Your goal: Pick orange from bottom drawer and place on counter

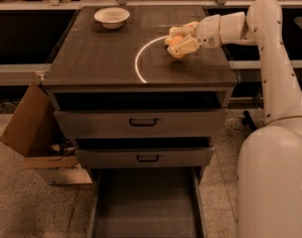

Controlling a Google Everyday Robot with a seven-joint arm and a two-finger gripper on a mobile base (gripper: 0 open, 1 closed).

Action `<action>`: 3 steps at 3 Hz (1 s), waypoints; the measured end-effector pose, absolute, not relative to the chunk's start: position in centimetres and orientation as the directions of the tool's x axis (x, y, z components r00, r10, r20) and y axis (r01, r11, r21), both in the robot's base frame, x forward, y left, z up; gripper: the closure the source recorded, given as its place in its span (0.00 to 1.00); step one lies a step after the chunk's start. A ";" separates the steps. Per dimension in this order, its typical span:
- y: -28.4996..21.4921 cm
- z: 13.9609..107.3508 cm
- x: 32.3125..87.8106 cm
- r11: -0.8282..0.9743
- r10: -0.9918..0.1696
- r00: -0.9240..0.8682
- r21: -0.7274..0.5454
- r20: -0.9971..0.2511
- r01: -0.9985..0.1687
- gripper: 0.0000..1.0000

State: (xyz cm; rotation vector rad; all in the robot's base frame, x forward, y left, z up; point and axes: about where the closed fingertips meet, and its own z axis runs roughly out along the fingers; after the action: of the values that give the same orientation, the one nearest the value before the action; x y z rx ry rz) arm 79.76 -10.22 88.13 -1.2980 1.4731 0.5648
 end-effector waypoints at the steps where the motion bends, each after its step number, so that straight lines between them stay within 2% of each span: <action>1: -10.6 87.4 80.5 0.322 -0.434 0.104 -0.262 -0.895 -0.910 1.00; 2: -10.9 86.8 81.1 0.338 -0.440 0.086 -0.254 -0.894 -0.906 0.81; 3: -11.1 86.4 81.5 0.348 -0.441 0.073 -0.246 -0.894 -0.905 0.58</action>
Offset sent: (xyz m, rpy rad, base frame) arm 0.0239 -0.0209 -0.0145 -0.0246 0.0385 -0.0809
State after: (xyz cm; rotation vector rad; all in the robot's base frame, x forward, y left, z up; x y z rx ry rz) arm 81.49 -11.11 86.38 -1.2609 1.5451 0.5445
